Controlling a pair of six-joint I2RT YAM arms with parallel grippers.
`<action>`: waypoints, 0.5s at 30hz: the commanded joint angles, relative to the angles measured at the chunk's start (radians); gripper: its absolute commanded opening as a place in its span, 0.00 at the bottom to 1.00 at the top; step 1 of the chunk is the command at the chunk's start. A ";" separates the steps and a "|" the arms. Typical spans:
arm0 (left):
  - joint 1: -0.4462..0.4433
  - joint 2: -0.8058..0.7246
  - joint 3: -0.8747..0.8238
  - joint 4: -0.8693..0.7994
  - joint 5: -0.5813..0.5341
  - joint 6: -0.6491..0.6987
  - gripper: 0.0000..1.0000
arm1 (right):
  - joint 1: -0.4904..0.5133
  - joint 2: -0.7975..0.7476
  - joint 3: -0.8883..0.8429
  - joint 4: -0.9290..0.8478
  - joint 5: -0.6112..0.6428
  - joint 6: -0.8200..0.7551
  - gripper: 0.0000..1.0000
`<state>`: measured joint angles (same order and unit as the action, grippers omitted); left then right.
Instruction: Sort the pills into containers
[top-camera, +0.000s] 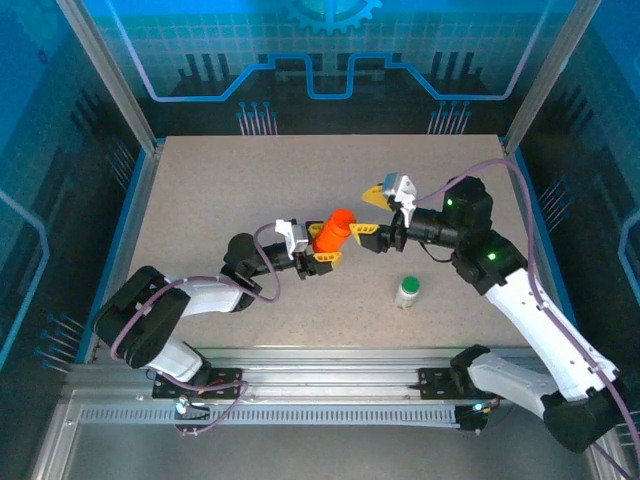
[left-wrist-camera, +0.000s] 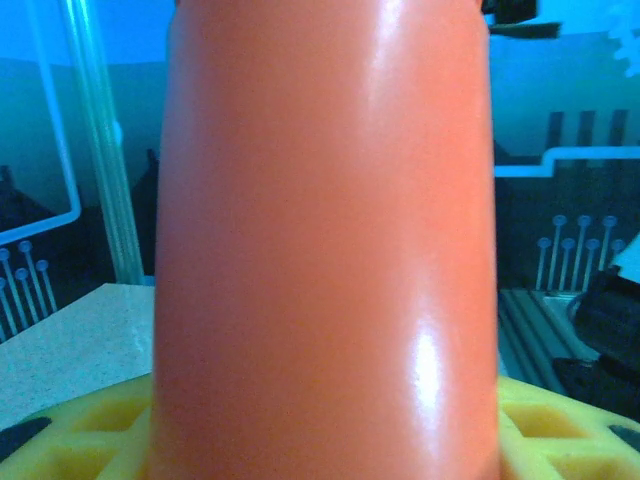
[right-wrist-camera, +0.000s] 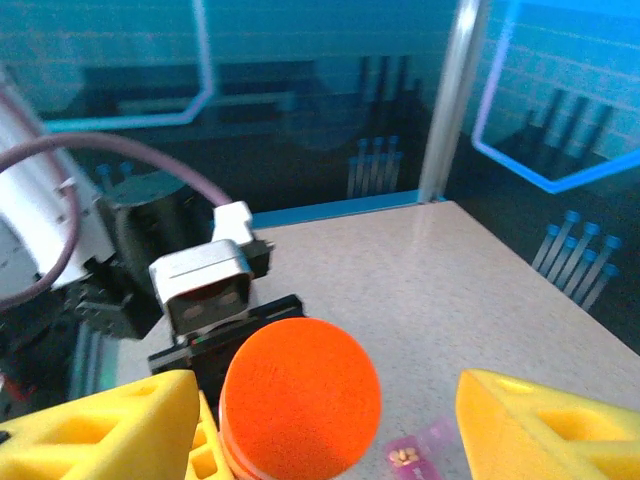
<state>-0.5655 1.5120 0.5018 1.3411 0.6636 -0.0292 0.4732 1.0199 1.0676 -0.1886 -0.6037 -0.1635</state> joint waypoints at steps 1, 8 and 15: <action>0.002 -0.004 0.013 0.059 0.077 -0.031 0.00 | -0.017 0.028 0.006 0.034 -0.224 -0.129 0.69; 0.002 -0.012 0.011 0.060 0.108 -0.037 0.00 | -0.022 0.105 0.050 -0.015 -0.341 -0.186 0.70; 0.002 -0.006 0.019 0.059 0.143 -0.040 0.00 | -0.025 0.143 0.086 -0.090 -0.363 -0.226 0.70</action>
<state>-0.5655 1.5120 0.5018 1.3472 0.7593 -0.0544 0.4625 1.1580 1.1187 -0.2375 -0.9241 -0.3470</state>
